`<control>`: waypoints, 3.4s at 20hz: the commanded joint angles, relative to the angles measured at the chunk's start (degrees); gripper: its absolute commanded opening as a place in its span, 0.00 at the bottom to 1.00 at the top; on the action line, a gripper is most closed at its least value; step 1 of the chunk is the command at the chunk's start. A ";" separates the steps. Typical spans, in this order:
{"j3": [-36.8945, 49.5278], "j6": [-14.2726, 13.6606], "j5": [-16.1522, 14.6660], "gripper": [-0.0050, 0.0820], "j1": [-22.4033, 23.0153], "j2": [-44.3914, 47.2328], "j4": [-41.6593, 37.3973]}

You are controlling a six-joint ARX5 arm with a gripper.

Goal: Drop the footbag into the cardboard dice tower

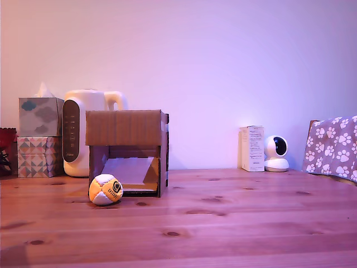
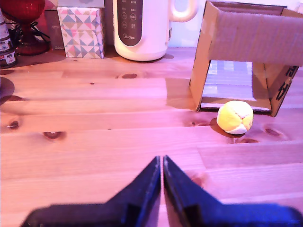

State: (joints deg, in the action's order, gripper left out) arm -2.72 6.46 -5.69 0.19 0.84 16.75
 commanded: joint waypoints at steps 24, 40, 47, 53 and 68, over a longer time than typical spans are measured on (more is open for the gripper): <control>-13.18 7.13 -18.34 0.04 5.88 18.62 -12.26; -14.69 1.95 -17.81 0.04 14.51 66.93 -46.49; -18.12 -0.90 -13.05 0.97 15.02 79.38 -53.99; -24.92 -2.51 -11.13 0.97 15.26 89.99 -55.80; -39.78 -3.13 -10.38 0.94 15.54 109.59 -50.56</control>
State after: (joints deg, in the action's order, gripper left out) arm -42.96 3.88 -16.21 15.40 108.99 -33.56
